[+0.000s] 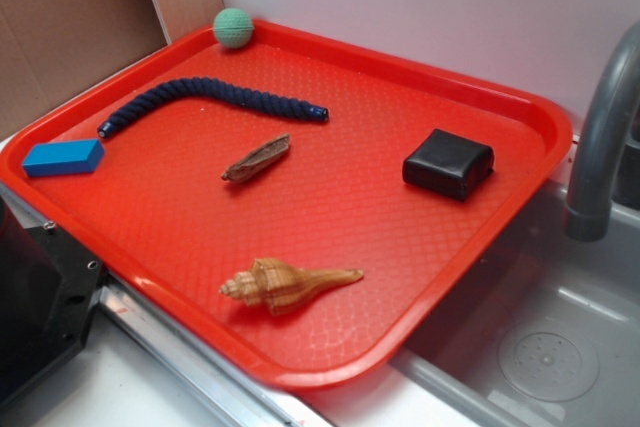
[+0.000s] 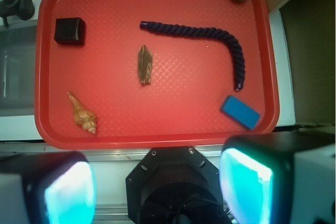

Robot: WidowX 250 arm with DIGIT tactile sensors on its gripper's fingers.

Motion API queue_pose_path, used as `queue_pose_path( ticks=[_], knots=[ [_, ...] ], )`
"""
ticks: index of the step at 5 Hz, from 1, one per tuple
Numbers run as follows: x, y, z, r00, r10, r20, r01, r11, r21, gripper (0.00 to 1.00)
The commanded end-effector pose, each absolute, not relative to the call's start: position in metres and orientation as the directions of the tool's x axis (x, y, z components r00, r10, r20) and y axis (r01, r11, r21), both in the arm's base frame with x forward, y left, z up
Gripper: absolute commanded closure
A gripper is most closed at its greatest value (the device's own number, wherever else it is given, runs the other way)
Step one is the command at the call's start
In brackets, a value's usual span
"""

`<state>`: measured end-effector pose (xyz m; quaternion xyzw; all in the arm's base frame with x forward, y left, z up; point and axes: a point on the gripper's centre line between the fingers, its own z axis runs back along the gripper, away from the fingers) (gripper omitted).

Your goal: Grab the wood chip.

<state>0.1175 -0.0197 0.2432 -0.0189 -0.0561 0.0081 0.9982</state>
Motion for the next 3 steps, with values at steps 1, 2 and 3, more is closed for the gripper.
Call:
queue_pose_path(
  ticks=[1,2,3],
  knots=[
    [0.117,-0.020,0.243,0.994,0.018,0.112,-0.014,0.999,-0.039,0.00],
    [0.161,-0.022,0.253,0.983,0.105,0.151,-0.098,0.994,-0.052,0.00],
    [0.211,-0.013,0.255,0.967,0.203,0.154,-0.198,0.979,-0.048,0.00]
  ],
)
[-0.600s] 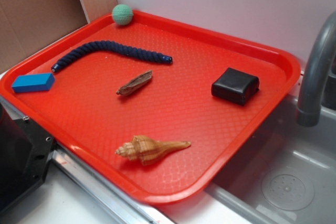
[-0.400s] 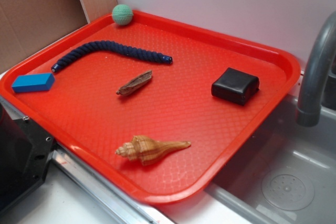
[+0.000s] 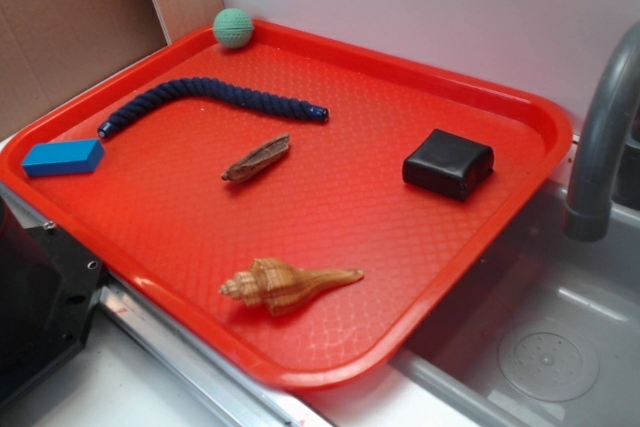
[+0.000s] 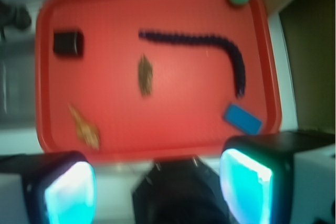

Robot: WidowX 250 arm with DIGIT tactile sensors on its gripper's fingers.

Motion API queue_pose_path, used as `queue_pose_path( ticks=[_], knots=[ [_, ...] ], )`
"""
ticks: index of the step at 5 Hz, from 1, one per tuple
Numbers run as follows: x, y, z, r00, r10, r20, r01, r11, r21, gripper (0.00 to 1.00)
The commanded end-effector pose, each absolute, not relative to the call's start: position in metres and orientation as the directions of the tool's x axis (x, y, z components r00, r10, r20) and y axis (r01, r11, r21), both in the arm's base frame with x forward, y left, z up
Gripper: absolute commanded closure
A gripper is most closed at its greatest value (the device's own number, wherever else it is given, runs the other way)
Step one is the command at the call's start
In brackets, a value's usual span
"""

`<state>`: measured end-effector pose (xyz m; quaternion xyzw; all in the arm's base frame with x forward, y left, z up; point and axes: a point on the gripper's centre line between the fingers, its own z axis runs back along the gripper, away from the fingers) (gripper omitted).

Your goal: Grab the wood chip.

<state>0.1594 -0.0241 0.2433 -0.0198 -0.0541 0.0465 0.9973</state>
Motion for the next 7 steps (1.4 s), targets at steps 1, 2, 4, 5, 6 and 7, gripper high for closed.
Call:
queue_pose_path(
  ticks=[1,2,4,5,6,7],
  knots=[
    [0.255,-0.010,0.231,0.914,0.400,0.061,-0.400,0.916,-0.011,0.00],
    [0.247,-0.052,0.195,0.935,0.354,-0.005,-0.354,0.935,0.015,0.00],
    [0.212,-0.090,0.162,0.983,0.185,0.001,-0.185,0.983,0.009,0.00],
    [0.221,-0.053,0.137,0.987,0.159,0.033,-0.160,0.987,0.007,0.00],
    [0.237,-0.017,0.116,0.981,0.190,0.038,-0.191,0.981,0.016,0.00],
    [0.244,-0.008,0.099,0.980,0.199,0.006,-0.199,0.978,0.056,0.00]
  ],
)
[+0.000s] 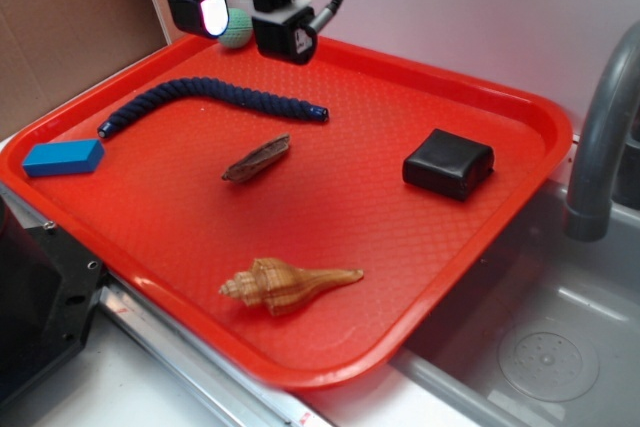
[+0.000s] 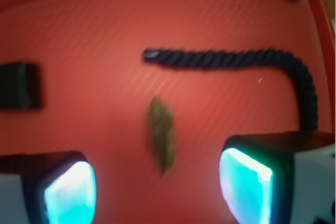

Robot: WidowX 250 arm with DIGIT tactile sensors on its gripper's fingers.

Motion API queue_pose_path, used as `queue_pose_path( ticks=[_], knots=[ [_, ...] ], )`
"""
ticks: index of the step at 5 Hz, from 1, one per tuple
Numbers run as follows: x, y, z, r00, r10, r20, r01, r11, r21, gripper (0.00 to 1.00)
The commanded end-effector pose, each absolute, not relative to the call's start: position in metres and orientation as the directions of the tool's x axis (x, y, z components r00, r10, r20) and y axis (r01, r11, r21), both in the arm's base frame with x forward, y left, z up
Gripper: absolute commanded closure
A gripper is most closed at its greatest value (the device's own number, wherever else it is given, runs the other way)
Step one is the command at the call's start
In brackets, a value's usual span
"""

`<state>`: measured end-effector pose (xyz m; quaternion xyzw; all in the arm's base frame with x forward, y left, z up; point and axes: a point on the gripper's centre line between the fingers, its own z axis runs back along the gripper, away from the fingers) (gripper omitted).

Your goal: Grab the wood chip.

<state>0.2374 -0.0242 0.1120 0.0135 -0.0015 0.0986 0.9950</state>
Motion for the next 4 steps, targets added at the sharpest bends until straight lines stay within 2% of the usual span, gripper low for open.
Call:
queue_pose_path(
  ticks=[1,2,3,4],
  knots=[
    [0.241,-0.017,0.084,0.984,0.174,-0.032,-0.172,0.984,0.056,0.00],
    [0.236,-0.038,0.065,0.988,0.137,-0.068,-0.133,0.989,0.060,0.00],
    [0.229,-0.036,0.043,0.981,0.134,-0.138,-0.123,0.989,0.087,0.00],
    [0.223,-0.016,0.031,0.970,0.163,-0.182,-0.140,0.982,0.130,0.00]
  ],
)
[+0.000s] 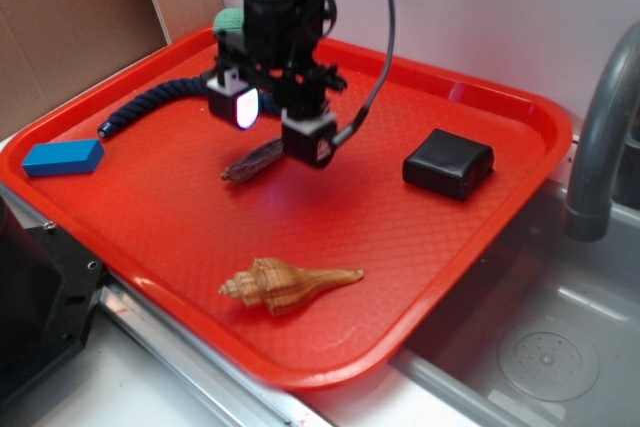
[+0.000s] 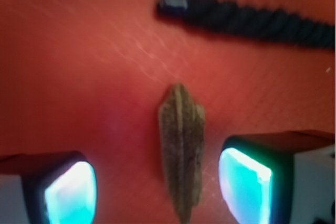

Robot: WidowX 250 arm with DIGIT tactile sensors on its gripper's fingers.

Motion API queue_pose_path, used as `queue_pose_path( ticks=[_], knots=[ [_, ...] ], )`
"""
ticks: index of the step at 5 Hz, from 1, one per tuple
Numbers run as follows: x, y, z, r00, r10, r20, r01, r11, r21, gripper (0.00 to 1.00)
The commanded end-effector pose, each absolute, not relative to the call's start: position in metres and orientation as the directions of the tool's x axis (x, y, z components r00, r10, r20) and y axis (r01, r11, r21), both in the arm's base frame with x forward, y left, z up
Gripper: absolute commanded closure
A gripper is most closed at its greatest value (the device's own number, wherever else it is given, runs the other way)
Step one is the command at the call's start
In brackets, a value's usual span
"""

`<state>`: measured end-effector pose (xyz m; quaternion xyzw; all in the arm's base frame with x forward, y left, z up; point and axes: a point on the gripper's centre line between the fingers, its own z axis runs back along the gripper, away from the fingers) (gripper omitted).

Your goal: Grab the wood chip.

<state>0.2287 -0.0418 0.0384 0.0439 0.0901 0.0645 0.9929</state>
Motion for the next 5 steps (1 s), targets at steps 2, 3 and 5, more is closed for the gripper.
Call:
queue_pose_path(
  ticks=[2,3,5],
  knots=[
    [0.224,0.006,0.033,0.977,0.128,-0.170,-0.111,0.988,0.108,1.00],
    [0.227,0.005,0.038,0.980,0.124,-0.153,-0.108,0.988,0.114,1.00],
    [0.223,0.006,0.046,0.981,0.148,-0.126,-0.132,0.983,0.126,1.00]
  ],
)
